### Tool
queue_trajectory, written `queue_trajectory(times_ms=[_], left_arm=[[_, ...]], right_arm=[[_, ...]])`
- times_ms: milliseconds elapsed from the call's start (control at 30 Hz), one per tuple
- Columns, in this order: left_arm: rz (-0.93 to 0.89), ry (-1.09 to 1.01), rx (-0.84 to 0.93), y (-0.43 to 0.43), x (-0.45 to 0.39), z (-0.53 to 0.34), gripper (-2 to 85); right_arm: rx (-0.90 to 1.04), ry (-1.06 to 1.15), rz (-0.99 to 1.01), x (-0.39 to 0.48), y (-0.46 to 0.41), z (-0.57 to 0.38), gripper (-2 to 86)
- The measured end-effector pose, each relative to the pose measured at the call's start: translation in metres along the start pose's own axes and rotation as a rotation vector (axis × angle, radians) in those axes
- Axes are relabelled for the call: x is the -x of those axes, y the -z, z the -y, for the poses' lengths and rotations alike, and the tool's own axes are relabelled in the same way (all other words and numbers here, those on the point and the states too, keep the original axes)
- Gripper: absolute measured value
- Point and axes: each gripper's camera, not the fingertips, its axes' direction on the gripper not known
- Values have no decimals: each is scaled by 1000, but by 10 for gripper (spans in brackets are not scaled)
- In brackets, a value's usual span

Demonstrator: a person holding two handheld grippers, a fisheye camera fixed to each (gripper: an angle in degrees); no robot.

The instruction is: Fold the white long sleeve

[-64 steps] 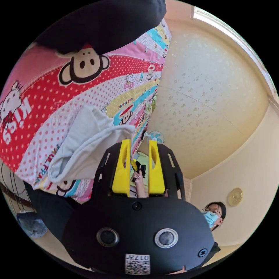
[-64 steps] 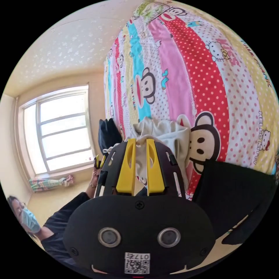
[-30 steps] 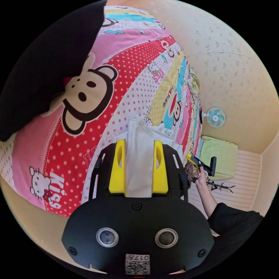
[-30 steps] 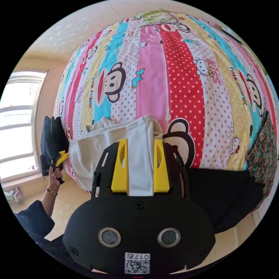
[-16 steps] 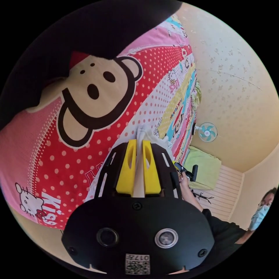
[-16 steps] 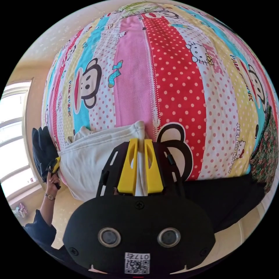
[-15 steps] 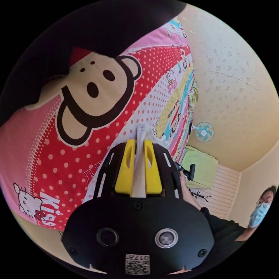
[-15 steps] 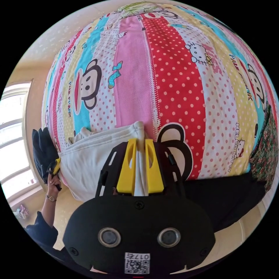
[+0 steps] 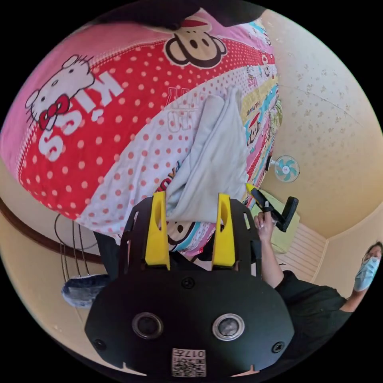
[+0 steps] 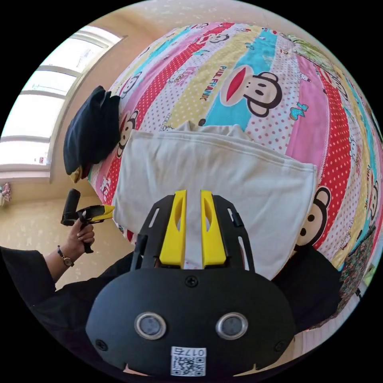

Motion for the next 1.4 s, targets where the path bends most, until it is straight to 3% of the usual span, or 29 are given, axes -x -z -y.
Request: queue_trajectory(times_ms=[67,200,400,567,633,767,900,1000,1067,1167,1333,1400], left_arm=[[24,106,14,-9,5,3,118],[91,84,56,-12,-19,6,67],[28,-265,28,-19,-141,-35,50],[125,-568,166,-129,-251,-78,49],[137,-589,223,-178,-264,-86,49],[211,-561,339,-282,-255,-93,57],[44,-512,469,-322,-239,-105,61],[131,-507,357,-298,-231,-113,91],[189,-454,140,-250,-215,-110,103],[217,-309,-39,-200,-182,-94,123],[272,-227,18,-189,-144,-53,138],[262,-233,85,-198,-138,-42,144]], right_arm=[[145,47,-58,-1,-38,2,36],[103,14,12,-28,-17,-6,13],[-155,-118,144,-108,57,-86,6],[-235,-297,186,-190,83,-165,6],[-252,-344,193,-214,88,-191,6],[-280,-416,192,-255,93,-238,6],[-278,-448,194,-283,90,-265,8],[-292,-435,284,-295,82,-267,13],[-309,-401,356,-297,76,-257,22],[-280,-320,440,-285,63,-221,55],[-181,-128,395,-243,38,-147,88],[-1,-106,254,-236,4,-119,63]])
